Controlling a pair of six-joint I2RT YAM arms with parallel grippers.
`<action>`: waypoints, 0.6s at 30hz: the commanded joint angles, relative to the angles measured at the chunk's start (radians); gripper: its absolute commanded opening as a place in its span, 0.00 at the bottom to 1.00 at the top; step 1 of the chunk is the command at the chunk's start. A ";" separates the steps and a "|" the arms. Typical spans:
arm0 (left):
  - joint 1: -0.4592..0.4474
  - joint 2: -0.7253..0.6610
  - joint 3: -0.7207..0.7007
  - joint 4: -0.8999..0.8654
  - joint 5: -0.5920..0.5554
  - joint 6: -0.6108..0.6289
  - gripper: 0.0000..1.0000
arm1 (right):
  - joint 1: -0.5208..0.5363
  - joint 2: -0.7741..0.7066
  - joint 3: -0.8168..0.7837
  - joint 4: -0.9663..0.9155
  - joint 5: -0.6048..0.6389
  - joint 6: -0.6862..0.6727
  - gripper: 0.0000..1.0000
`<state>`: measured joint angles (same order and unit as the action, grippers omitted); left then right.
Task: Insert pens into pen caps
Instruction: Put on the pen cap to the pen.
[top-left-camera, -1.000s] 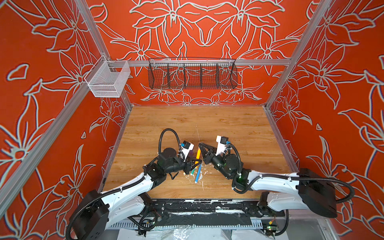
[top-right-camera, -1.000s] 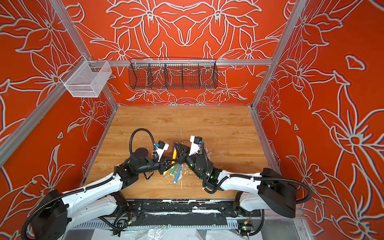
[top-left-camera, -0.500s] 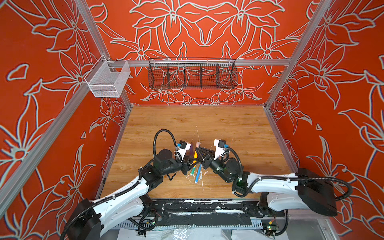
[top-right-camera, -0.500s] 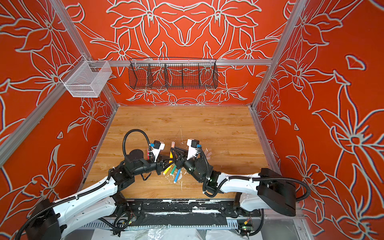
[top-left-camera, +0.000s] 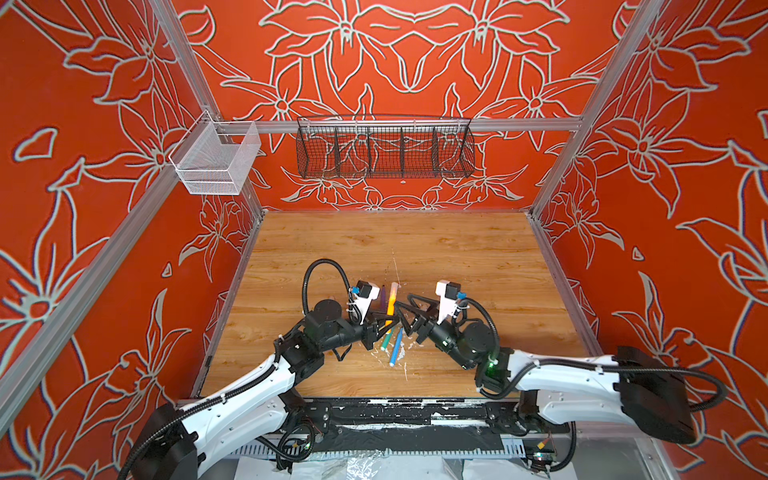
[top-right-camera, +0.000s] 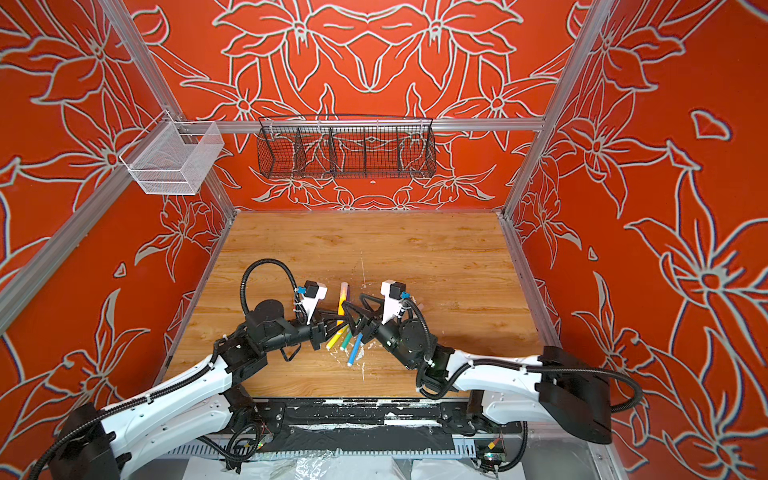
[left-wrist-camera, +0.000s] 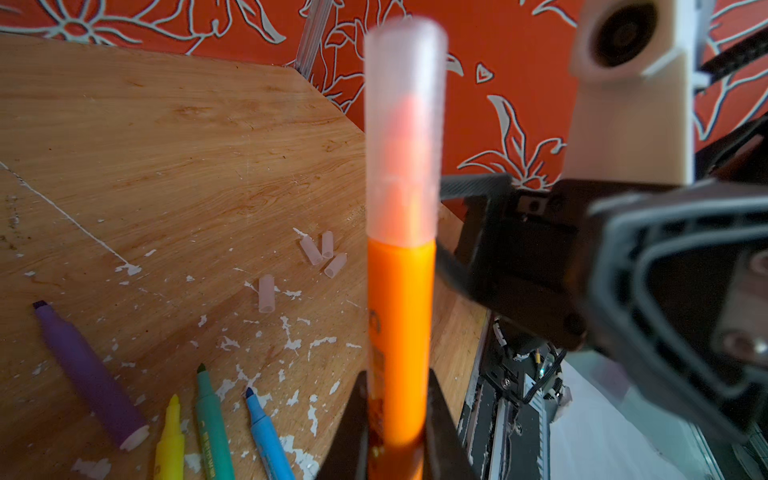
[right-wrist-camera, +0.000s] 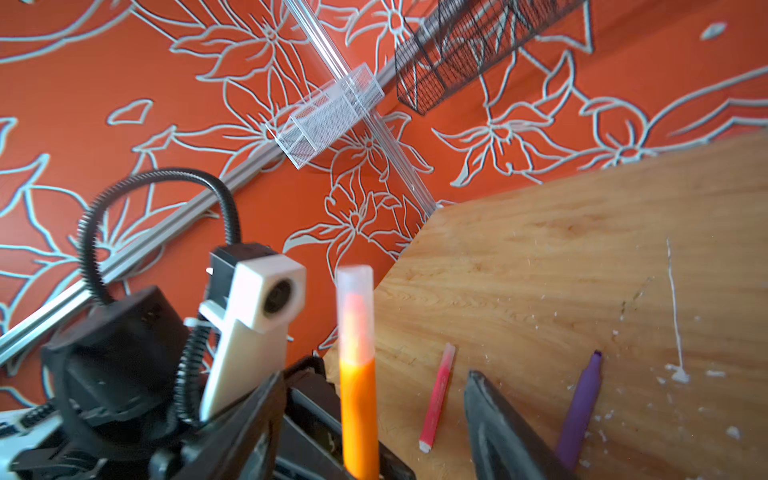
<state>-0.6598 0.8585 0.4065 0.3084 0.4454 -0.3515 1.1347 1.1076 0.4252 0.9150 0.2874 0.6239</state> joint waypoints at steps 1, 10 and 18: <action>0.003 0.001 -0.005 0.016 0.001 0.035 0.00 | 0.006 -0.103 0.060 -0.188 0.078 -0.047 0.69; 0.003 -0.006 0.012 -0.020 0.007 0.067 0.00 | -0.014 -0.088 0.290 -0.548 0.145 -0.020 0.60; 0.002 -0.009 0.028 -0.052 -0.002 0.085 0.00 | -0.045 0.068 0.404 -0.597 0.043 0.042 0.55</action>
<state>-0.6598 0.8589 0.4076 0.2676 0.4458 -0.2874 1.1061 1.1530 0.7940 0.3714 0.3767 0.6247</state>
